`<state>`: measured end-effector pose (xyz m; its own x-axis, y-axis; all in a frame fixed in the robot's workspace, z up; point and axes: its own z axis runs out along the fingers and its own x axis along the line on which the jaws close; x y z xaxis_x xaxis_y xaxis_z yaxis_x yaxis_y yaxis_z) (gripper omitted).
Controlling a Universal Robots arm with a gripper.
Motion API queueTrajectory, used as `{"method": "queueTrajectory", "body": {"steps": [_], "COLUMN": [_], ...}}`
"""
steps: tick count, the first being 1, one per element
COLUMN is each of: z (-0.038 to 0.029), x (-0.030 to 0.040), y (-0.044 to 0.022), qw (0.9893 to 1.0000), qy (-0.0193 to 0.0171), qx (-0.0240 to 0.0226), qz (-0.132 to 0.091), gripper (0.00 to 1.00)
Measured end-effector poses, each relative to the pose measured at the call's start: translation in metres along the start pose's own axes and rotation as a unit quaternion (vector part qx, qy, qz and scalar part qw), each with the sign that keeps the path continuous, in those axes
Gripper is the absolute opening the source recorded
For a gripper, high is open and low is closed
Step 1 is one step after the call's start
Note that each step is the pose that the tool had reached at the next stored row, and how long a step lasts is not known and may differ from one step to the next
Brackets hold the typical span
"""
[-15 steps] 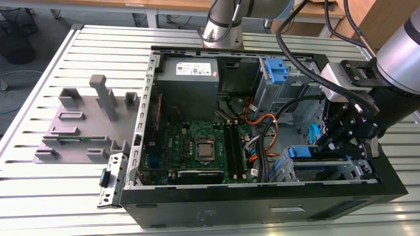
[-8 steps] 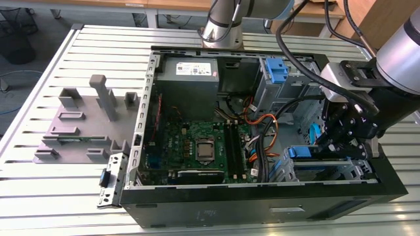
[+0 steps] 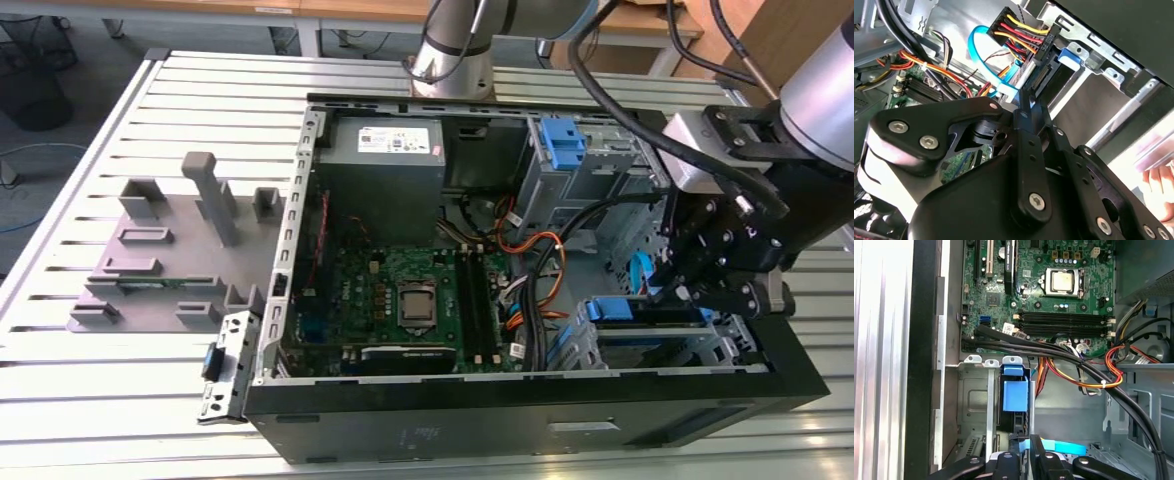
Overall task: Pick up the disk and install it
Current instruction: 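Insert the first disk wire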
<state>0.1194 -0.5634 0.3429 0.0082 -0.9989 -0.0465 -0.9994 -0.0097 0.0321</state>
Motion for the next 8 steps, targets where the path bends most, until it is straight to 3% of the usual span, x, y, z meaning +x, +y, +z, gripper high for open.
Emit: {"method": "queueTrajectory", "body": {"steps": [4, 8], "z": [-0.0084, -0.0107], "x": [-0.0004, -0.0005], "y": [0.0003, 0.0003], "qw": [1.0000, 1.0000], "qy": [0.0000, -0.0002], "qx": [0.0000, 0.0000], "qz": [0.000, 0.000], "gripper": [0.24, 0.24]}}
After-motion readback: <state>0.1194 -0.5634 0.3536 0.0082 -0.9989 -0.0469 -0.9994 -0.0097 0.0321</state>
